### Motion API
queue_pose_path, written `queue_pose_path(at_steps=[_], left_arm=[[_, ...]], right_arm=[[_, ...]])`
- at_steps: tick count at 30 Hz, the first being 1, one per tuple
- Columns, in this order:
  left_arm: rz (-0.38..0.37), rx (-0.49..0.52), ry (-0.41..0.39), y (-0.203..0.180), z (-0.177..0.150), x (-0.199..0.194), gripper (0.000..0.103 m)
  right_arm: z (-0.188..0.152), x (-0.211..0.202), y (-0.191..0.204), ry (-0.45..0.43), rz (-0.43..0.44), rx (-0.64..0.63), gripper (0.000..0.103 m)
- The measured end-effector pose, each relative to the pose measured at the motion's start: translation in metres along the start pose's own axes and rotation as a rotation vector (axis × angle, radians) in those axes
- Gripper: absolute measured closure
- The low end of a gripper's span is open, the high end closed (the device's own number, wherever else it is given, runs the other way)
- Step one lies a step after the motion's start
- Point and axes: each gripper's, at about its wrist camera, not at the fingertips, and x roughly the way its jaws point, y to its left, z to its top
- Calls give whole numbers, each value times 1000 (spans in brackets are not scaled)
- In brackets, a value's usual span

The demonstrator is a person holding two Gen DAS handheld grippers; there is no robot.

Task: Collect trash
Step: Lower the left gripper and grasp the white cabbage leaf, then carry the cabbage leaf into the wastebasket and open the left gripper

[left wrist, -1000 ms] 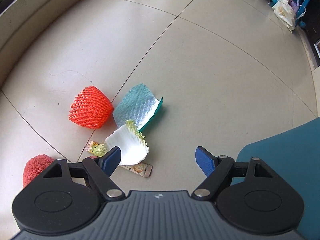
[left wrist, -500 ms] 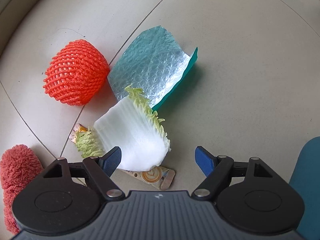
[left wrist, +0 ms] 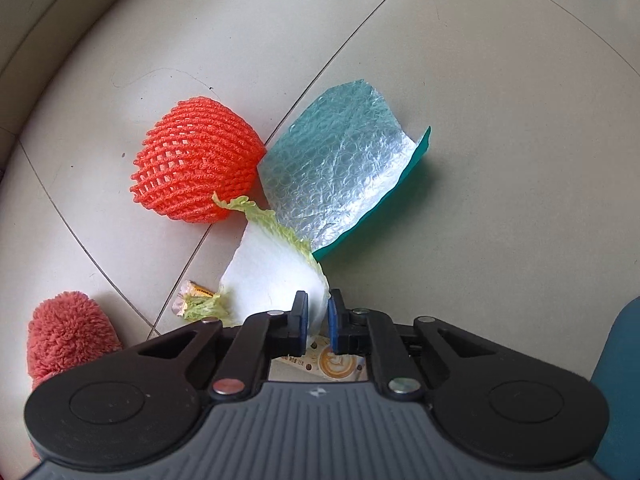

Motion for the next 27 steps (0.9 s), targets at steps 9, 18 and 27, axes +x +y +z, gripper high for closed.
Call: queue_pose_path(at_steps=[9,18,27], left_arm=[[-35,-87,-35,19,4,-67,97],[-129,-44,-133,2,-10,-184,97],[-295,127,-282,-65,-43,-309,97]], right_arm=[[-3,-4,-4,-18,16,17,92],[-5,-8,-8,-35,29,53,92],[-9,-11,-14,-49,41,81,92]])
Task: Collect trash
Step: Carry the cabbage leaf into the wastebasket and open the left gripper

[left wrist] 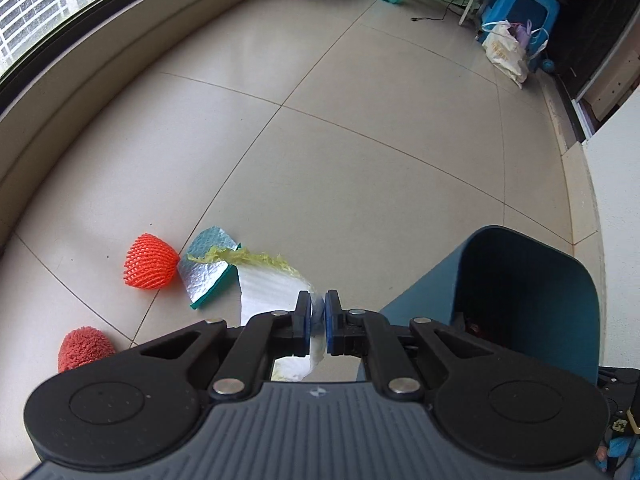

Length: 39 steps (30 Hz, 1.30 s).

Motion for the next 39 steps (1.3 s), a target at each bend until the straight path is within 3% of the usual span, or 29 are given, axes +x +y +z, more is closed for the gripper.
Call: queue_pose_path(at_steps=[5,11,16,30,39], left_arm=[[-90,109,-38,-62,-3,-31,97],[-197,234,-23,-130,-17,-41,97],[-206,305,-6,-166,-31,-22,97],[-59,425,186,-194,-65,97,97],[-103,431,214,-187,-77,106,95]], right_arm=[[0,-6,-4,-11,13,12,92],[-2,-14,-5,-31,25,0,90],[-6,-26,-10,-56,56,1,88],[-9,-33,-15,-71,81,-4,87],[-14,-36,-17,-73,84,-4,86]])
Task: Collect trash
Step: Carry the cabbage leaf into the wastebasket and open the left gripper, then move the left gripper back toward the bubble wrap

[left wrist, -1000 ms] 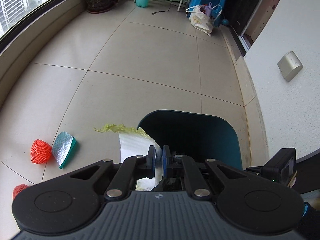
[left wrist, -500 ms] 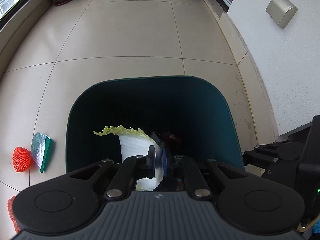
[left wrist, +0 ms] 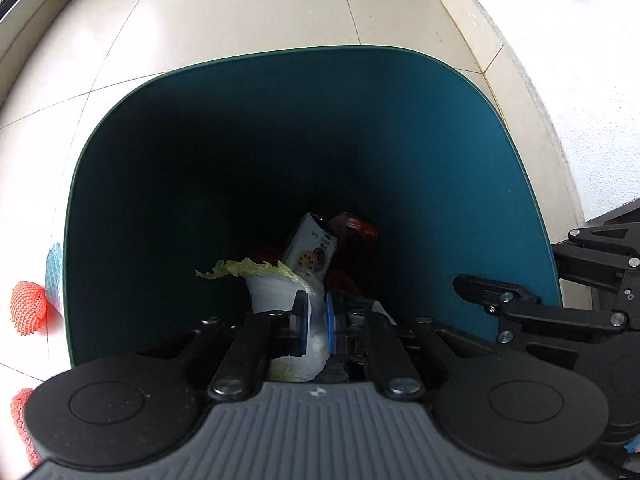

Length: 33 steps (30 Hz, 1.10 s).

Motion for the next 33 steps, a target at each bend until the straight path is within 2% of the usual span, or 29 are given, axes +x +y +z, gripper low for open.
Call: queue_pose_path(at_steps=[2,4,6,7,9,11,16,18,23,28,33], left_arm=[[-20,2,-12,1,-3,-4,93],[-22,3,-17,0,1,-6,87],[-22,7,-35,0,0,-10,73],[-23,6,-48,1,-4,-17,69],[-38,-2,-71,6,-7,-26,47],[-56,-9,-106,12,-11,-39,40],[-111,-49,-166,37,-18,-80,39],[-118,-76,-219,57,-23,-106,29],[-49,-162,-303,113,-34,-137,23],[11,-319,-256,175,-52,-120,23],[93,-496,-144,237,-71,-69,23]], right_arm=[[-1,2,1,1,-2,0,86],[-1,2,1,2,-2,2,87],[0,3,2,3,-5,2,87],[0,3,2,4,-5,3,87],[1,3,2,5,-6,5,87],[1,3,2,6,-5,7,87],[2,4,1,8,-4,12,86],[3,3,2,10,-3,15,86],[4,4,1,12,-5,19,86],[6,4,1,17,-6,26,87],[7,6,0,22,-8,35,87]])
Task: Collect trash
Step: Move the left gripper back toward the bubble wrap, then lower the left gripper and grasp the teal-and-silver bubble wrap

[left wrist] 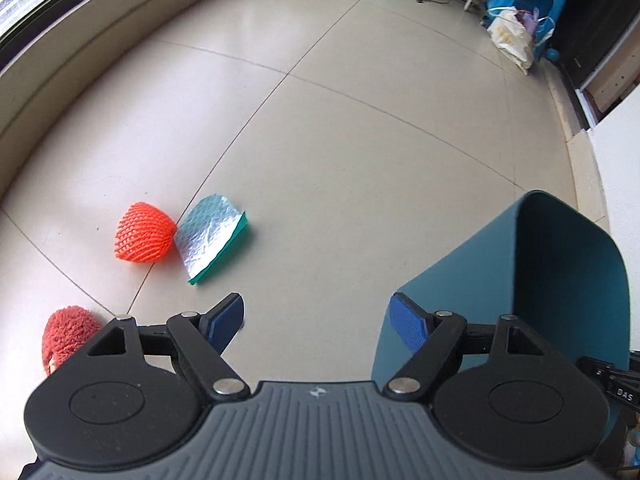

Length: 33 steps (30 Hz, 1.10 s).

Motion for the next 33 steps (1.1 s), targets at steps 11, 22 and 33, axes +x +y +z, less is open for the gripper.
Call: queue_pose_path(at_steps=[11,22,33], left_arm=[[124,-179,99,72,26,113,23],[255,-90,147,69,48,243,24],[259,-108,175,73,54,279,83]], right_arm=[[1,3,5,9,-18,-19,88],[5,11,8,46,-22,-38,88],[9,18,8,80,-20,-18,89]])
